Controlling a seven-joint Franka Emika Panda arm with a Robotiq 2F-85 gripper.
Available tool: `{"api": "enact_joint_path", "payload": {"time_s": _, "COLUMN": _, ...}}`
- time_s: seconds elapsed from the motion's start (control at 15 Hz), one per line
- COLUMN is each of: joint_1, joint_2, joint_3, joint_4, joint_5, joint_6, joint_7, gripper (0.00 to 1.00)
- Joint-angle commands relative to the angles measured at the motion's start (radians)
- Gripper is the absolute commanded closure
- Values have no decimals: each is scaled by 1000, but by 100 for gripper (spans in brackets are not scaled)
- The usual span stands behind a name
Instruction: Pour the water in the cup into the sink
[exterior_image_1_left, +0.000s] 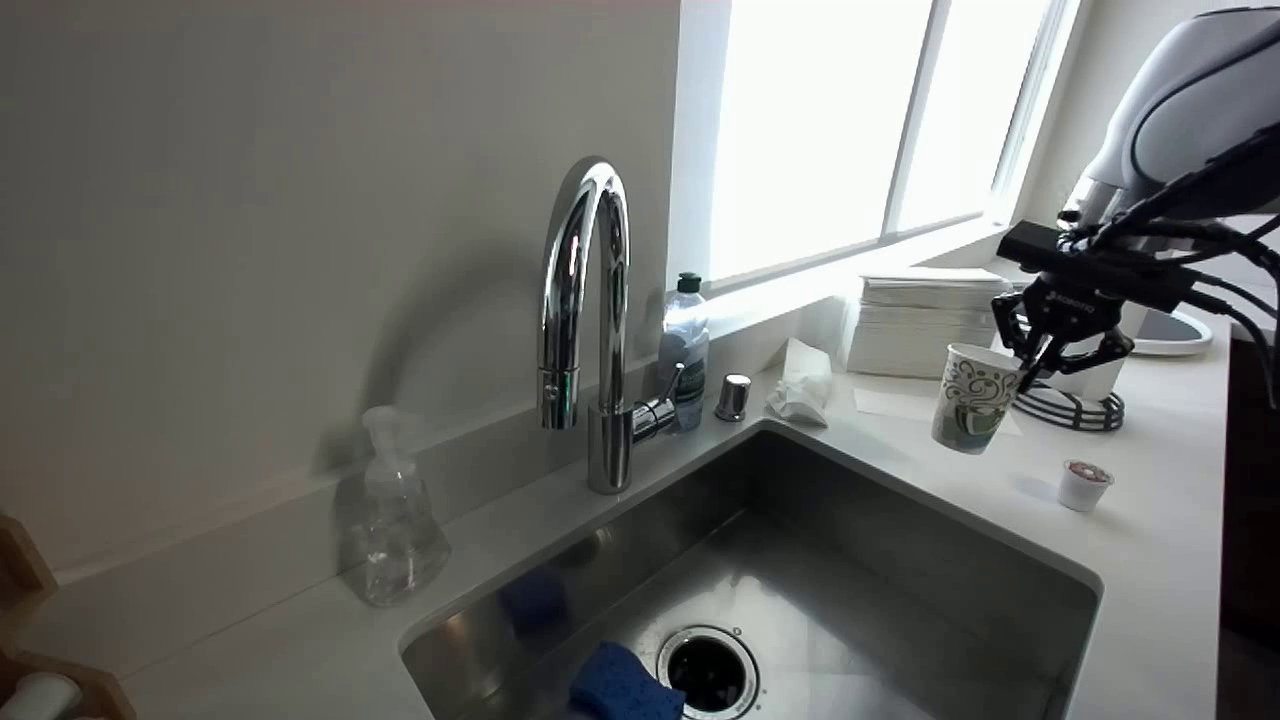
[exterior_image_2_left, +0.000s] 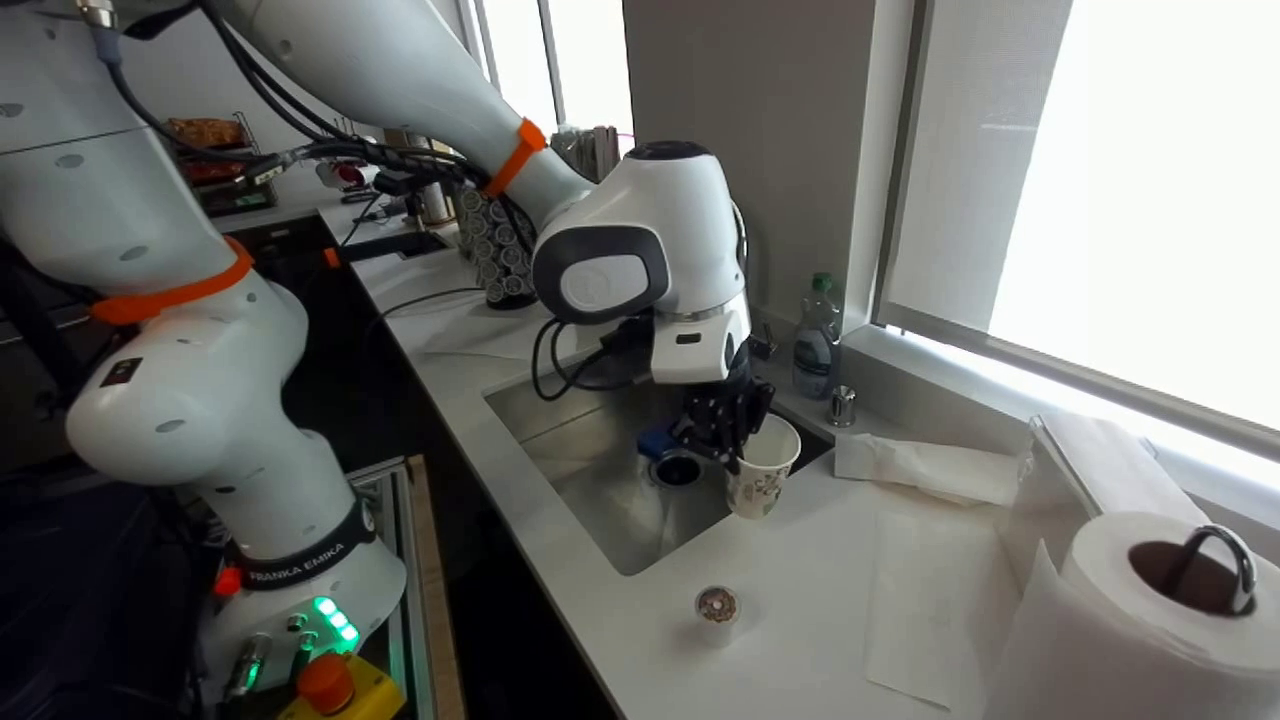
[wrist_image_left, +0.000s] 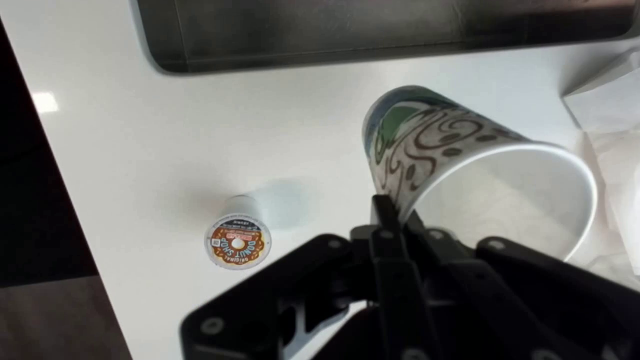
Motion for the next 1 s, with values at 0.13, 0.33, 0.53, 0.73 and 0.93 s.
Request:
{"api": "enact_joint_path", "payload": {"time_s": 0.13, "joint_1": -25, "joint_2": 119, "joint_3": 15, "joint_4": 57, "joint_5": -259, "joint_6": 43, "joint_7": 226, "gripper": 99}}
{"api": "enact_joint_path", "payload": {"time_s": 0.33, "joint_1": -6, "joint_2": 153, "joint_3": -5, "joint_4": 71, "joint_5": -344, "joint_6": 78, "joint_7": 304, "gripper": 99}}
{"api": "enact_joint_path", "payload": {"time_s": 0.53, "joint_1": 9, "joint_2": 187, "joint_3": -22, "joint_4": 80, "joint_5": -369, "joint_6": 117, "joint_7": 336, "gripper": 91}}
{"api": "enact_joint_path", "payload": {"time_s": 0.73, "joint_1": 27, "joint_2": 217, "joint_3": -46, "joint_4": 81, "joint_5": -370, "joint_6": 162, "joint_7": 353, "gripper": 66}}
{"api": "enact_joint_path", "payload": {"time_s": 0.93, "joint_1": 49, "joint_2": 200, "joint_3": -73, "joint_4": 68, "joint_5": -368, "joint_6": 180, "joint_7": 349, "gripper": 47}}
